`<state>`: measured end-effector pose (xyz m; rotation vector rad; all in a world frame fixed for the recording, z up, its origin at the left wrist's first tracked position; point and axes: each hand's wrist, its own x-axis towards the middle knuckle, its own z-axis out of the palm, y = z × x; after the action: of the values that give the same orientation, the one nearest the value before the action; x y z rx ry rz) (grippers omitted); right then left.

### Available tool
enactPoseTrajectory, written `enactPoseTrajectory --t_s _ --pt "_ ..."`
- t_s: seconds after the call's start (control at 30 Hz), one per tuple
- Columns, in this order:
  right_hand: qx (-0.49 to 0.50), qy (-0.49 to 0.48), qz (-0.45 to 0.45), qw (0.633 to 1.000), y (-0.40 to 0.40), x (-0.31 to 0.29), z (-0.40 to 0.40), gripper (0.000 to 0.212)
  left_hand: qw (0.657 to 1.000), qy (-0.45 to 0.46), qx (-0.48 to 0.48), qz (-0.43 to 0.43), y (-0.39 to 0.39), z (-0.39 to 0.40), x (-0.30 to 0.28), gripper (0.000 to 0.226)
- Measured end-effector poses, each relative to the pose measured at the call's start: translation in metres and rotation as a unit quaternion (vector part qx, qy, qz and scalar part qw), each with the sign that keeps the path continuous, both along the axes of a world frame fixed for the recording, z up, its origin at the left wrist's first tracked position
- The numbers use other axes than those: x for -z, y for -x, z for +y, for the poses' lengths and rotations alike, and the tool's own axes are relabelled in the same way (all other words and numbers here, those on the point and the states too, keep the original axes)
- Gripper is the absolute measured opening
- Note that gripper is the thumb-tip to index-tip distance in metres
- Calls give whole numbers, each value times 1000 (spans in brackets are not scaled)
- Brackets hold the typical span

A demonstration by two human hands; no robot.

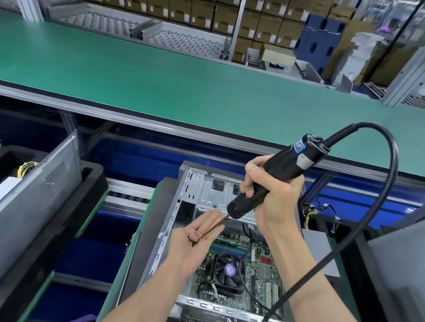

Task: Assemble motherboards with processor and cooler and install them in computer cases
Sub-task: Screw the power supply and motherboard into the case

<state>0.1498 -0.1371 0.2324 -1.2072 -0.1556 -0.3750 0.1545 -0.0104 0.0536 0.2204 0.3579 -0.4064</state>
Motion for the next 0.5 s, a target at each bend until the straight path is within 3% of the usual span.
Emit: enactPoseTrajectory --t_s 0.33,0.5 --pt "5 -10 -7 1000 -3 -2 -5 13 999 -17 35 -27 -1 3 5 74" --pt "21 11 -25 999 -8 -6 -14 12 996 -63 52 46 4 1 2 48"
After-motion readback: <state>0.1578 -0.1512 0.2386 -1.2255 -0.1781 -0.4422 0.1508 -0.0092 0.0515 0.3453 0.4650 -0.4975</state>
